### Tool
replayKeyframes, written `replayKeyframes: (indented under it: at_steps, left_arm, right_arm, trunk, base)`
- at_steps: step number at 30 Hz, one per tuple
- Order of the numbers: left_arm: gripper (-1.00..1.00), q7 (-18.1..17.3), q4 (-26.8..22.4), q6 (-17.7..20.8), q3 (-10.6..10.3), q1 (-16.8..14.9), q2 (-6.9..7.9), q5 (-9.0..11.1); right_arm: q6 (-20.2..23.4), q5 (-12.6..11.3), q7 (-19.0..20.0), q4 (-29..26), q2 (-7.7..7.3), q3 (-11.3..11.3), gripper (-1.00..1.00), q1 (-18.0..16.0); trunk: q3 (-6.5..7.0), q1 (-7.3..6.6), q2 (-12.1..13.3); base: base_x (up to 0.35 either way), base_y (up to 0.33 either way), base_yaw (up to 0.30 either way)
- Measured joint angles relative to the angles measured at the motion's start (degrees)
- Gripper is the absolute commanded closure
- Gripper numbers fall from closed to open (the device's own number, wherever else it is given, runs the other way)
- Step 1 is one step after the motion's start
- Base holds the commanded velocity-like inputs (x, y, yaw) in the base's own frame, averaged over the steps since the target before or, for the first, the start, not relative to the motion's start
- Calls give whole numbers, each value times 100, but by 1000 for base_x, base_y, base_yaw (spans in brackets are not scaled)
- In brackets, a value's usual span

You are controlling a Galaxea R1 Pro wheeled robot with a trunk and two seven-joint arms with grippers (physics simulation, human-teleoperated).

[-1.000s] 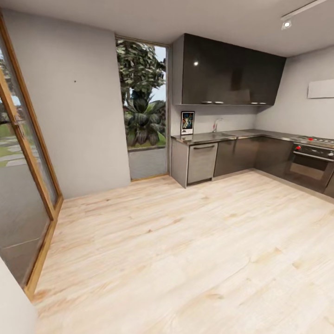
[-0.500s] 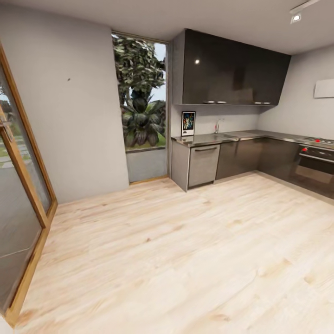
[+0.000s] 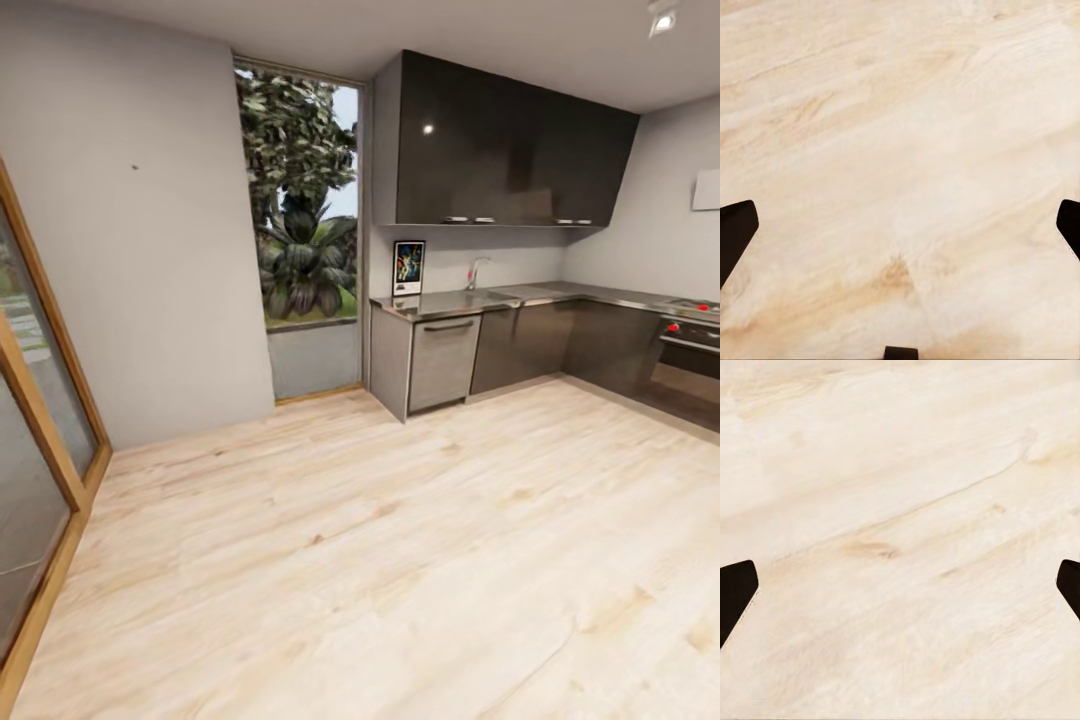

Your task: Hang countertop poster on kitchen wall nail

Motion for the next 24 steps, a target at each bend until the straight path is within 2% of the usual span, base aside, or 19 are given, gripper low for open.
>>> replayKeyframes:
  at_steps: [24]
  left_arm:
    - [-100, -1, -1, -3, 1, -1, 3, 0]
  right_arm:
    - [0, 4, 9, 0, 0, 0, -100, 0]
  trunk:
    - [0, 0, 0]
  base:
    - [343, 117, 0]
